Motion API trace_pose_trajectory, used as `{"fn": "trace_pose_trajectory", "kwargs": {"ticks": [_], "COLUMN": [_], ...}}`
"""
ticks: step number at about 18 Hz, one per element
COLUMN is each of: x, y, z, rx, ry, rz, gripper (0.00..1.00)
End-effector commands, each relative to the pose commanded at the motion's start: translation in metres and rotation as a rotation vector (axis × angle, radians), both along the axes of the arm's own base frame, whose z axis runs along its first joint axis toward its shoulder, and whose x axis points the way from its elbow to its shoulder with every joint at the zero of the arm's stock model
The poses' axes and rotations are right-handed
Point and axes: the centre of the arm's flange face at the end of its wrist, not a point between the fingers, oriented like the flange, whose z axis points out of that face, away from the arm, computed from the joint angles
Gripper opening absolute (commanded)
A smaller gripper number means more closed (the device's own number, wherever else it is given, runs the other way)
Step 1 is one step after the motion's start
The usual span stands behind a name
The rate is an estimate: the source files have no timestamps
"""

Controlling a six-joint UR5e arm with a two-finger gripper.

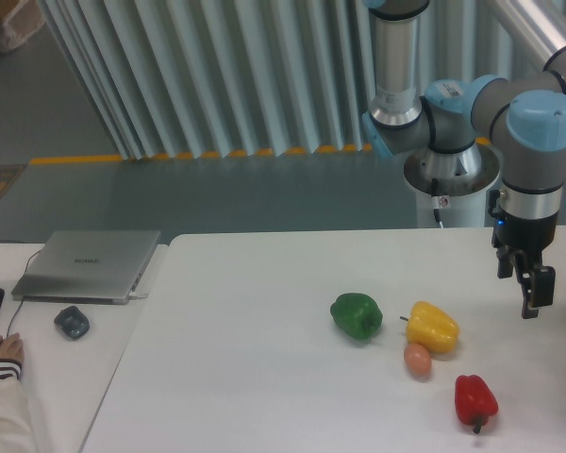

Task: Place the red peppers in a basket
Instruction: 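Move the open gripper down toward the red bell pepper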

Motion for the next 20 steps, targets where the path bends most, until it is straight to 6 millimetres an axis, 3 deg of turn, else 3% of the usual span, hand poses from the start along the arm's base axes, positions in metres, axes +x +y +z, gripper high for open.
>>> {"fn": "trace_pose_trajectory", "kwargs": {"ticks": [5, 7, 9, 15, 18, 20], "x": [-0.001, 0.011, 0.014, 0.035, 0.036, 0.034], "y": [0.001, 0.012, 0.01, 0.022, 0.028, 0.038], "z": [0.002, -0.001, -0.01, -0.036, -0.036, -0.033], "rx": [0.005, 0.002, -0.004, -0.019, 0.009, 0.028], "ry": [0.005, 0.003, -0.004, -0.052, -0.025, -0.026], "rz": [-0.005, -0.029, -0.021, 0.062, 0.076, 0.189], "gripper": [1.0, 1.0, 1.0, 1.0, 1.0, 1.0]}}
